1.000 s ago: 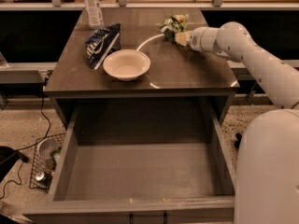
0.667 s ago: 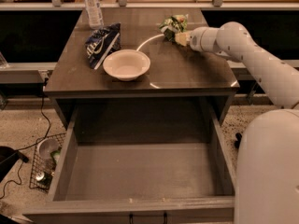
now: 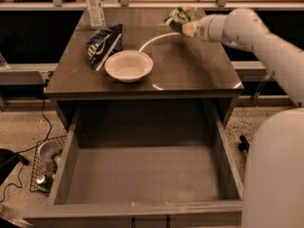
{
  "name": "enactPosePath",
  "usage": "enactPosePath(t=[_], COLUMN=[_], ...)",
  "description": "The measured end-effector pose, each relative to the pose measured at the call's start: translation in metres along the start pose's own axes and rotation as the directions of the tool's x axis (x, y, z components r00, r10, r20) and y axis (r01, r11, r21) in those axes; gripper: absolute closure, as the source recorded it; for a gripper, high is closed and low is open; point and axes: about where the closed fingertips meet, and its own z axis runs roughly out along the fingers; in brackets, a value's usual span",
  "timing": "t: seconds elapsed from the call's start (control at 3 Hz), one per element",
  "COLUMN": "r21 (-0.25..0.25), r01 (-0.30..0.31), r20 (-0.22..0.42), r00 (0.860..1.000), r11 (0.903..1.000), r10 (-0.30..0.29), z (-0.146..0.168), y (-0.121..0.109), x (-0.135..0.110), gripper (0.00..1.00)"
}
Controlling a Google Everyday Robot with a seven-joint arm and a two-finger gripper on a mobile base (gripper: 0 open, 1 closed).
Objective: Place green jalapeno chip bag into top drawer
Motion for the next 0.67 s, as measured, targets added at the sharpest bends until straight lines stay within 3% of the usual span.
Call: enactPosePath(t=[0.33,0.67], r21=[0.042,0.033], r01=[0.053,0.051], r20=[0.031,0.031], r00=[0.998,0.998], r11=[0.9977,0.9981], r10=[-0.055,-0.052], z=[-0.0316,-0.0295], y=[-0.0073,-0.0057], x=[-0.0408,-0.0407], gripper=[1.00,1.00])
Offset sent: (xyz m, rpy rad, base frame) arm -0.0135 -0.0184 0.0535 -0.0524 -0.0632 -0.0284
